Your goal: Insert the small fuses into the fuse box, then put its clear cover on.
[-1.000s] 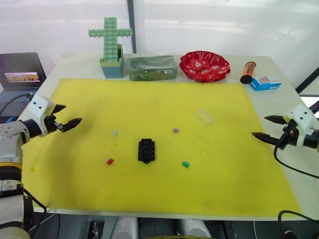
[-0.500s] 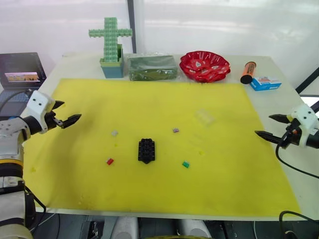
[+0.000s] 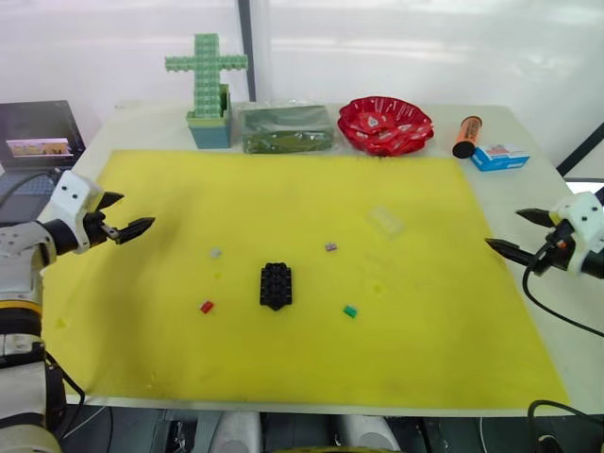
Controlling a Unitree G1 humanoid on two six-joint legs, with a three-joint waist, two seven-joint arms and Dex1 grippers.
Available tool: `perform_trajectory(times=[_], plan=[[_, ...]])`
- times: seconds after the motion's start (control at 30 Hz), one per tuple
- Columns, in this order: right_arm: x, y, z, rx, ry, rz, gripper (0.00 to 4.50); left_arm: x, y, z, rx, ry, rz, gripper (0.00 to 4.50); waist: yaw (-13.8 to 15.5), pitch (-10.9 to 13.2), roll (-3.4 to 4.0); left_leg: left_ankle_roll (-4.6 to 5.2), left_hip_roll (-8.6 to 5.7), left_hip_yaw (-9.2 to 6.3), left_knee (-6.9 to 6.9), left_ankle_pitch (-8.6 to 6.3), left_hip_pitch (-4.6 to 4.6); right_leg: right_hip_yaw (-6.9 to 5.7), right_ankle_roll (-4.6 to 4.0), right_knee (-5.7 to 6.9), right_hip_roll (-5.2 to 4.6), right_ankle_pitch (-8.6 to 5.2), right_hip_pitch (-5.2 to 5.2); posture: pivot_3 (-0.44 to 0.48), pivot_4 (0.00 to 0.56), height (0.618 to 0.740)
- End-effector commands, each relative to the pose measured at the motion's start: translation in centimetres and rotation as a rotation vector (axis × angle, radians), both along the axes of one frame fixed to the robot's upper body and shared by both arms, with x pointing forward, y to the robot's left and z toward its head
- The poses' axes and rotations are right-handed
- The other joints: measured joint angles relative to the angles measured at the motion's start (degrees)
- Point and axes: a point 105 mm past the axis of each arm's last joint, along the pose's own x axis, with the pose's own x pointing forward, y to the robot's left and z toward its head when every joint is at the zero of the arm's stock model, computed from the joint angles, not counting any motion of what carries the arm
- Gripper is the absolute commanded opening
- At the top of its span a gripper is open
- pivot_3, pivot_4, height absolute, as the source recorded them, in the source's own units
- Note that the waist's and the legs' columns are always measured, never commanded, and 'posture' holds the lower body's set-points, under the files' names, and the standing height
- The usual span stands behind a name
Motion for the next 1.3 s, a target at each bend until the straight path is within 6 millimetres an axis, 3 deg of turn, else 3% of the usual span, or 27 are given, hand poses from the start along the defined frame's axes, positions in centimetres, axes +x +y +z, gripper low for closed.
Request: perform_trajectory(times=[0.03, 0.23, 0.4, 0.5, 0.6, 0.77, 1.0, 1.3], plan=[[-1.3, 4.7, 2.4, 0.047, -0.038, 0.208, 4.47, -1.1, -0.4, 1.9, -0.121, 0.034, -0.031, 4.50, 0.1, 0.0, 0.00, 0.00, 0.08, -0.03, -0.01, 0.00, 0.00, -0.01, 0.00, 0.01, 0.01, 0.00, 0.00, 0.000, 0.150, 0.740], [-5.8, 15.4, 3.1, 0.110, 0.039, 0.612, 4.47, -4.5, -3.0, 1.6, -0.398, 0.204, -0.057, 4.50, 0.1, 0.0, -0.01, 0.00, 0.14, -0.17, 0.01, 0.00, 0.00, -0.04, -0.01, 0.00, -0.04, 0.00, 0.05, 0.000, 0.150, 0.740], [-7.4, 20.9, 3.6, 0.107, 0.009, 0.791, 4.47, -7.8, -6.0, 0.7, -0.666, 0.395, -0.061, 4.50, 0.3, 0.0, -0.15, 0.00, 0.13, -0.19, 0.08, 0.00, 0.02, -0.05, -0.02, 0.01, -0.23, 0.00, 0.08, 0.000, 0.150, 0.740], [-7.0, 21.9, 3.2, 0.076, 0.000, 0.807, 4.47, -10.2, -7.9, -0.3, -0.832, 0.575, -0.069, 4.50, 0.7, 0.0, -0.31, -0.01, 0.09, -0.23, 0.12, 0.00, 0.04, -0.09, -0.02, 0.00, -0.31, 0.00, 0.12, 0.000, 0.150, 0.740], [-6.8, 22.1, 2.9, 0.093, 0.015, 0.804, 4.47, -11.6, -8.5, -1.0, -0.986, 0.701, -0.074, 4.50, 1.0, 0.0, -0.45, -0.01, 0.06, -0.30, 0.10, 0.00, 0.02, -0.17, -0.02, -0.03, -0.31, -0.01, 0.12, 0.000, 0.150, 0.740], [-6.6, 22.5, 3.0, 0.102, 0.002, 0.805, 4.47, -13.1, -8.8, -2.7, -1.035, 0.901, -0.043, 4.50, 0.7, 0.0, -0.48, -0.01, 0.10, -0.38, 0.03, 0.00, 0.02, -0.15, -0.05, -0.01, -0.37, -0.01, 0.05, 0.000, 0.150, 0.740], [-6.5, 22.6, 3.5, 0.105, -0.009, 0.800, 4.47, -13.2, -10.1, -4.1, -1.184, 0.980, 0.007, 4.50, 0.7, 0.0, -0.46, -0.07, 0.04, -0.34, -0.04, 0.00, 0.02, -0.19, -0.37, -0.11, -0.73, -0.05, -0.03, 0.000, 0.150, 0.740], [-7.3, 22.4, 3.4, 0.104, 0.004, 0.790, 4.47, -11.8, -12.0, -5.3, -1.224, 0.973, 0.030, 4.50, 2.2, -0.1, -0.29, -0.06, -0.22, -0.19, -0.22, -0.01, -0.07, -0.79, -0.70, -0.28, -1.36, -0.21, -0.32, 0.000, 0.150, 0.740]])
